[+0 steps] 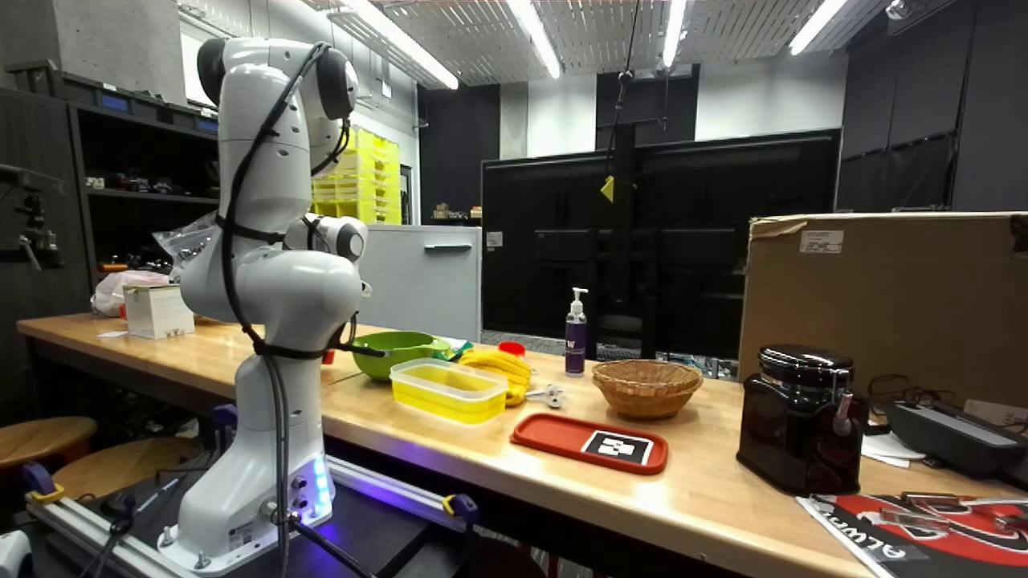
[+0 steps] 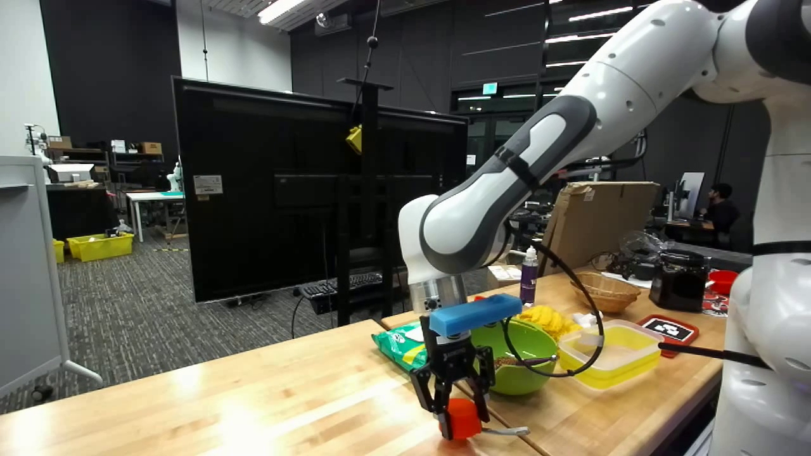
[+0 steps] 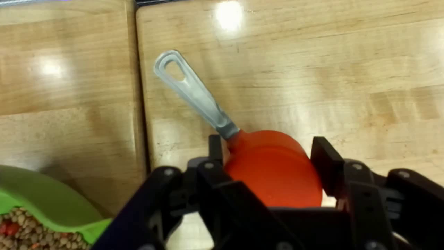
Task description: Remove the small orange pot from the green bowl and put it on the table
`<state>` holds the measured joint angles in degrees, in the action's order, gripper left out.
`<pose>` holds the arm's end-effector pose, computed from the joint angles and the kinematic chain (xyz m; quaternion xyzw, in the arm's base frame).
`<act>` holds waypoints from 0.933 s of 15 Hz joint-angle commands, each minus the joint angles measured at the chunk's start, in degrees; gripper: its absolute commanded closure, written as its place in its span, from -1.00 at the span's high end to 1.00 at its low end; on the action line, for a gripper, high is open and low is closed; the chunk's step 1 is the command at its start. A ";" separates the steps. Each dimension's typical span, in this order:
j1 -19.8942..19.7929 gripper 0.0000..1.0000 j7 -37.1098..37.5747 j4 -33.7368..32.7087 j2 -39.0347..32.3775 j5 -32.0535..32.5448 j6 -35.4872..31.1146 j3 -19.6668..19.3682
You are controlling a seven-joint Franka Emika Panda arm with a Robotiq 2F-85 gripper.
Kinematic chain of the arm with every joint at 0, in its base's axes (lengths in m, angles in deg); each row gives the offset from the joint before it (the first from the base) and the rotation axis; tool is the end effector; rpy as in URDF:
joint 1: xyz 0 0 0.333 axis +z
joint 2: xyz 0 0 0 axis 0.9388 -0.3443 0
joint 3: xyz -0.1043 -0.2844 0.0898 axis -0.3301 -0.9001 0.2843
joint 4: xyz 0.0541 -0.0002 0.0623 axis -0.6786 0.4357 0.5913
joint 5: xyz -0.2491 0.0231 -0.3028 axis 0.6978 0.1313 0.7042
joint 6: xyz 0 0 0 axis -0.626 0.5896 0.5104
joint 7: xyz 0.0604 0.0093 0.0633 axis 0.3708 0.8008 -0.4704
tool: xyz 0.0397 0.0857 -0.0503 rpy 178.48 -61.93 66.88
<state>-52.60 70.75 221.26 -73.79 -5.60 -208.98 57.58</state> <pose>0.3471 0.2756 0.2781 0.9778 -0.0720 -0.1967 0.0097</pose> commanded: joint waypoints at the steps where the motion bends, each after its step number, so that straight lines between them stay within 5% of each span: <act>1: 0.88 -0.24 1.30 -0.67 -2.59 -1.47 -0.78 -0.13; 7: 1.41 -0.15 1.95 -1.02 -4.21 -1.62 -0.88 -0.17; 8: 1.46 0.56 2.08 -1.11 -4.41 -1.39 -0.85 -0.19; 9: 1.51 0.74 2.13 -1.14 -4.45 -1.38 -0.84 -0.20; 14: 1.68 1.00 2.35 -1.06 -4.23 -1.25 -0.80 -0.24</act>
<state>-51.75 72.27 220.56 -77.89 -5.62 -209.53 57.58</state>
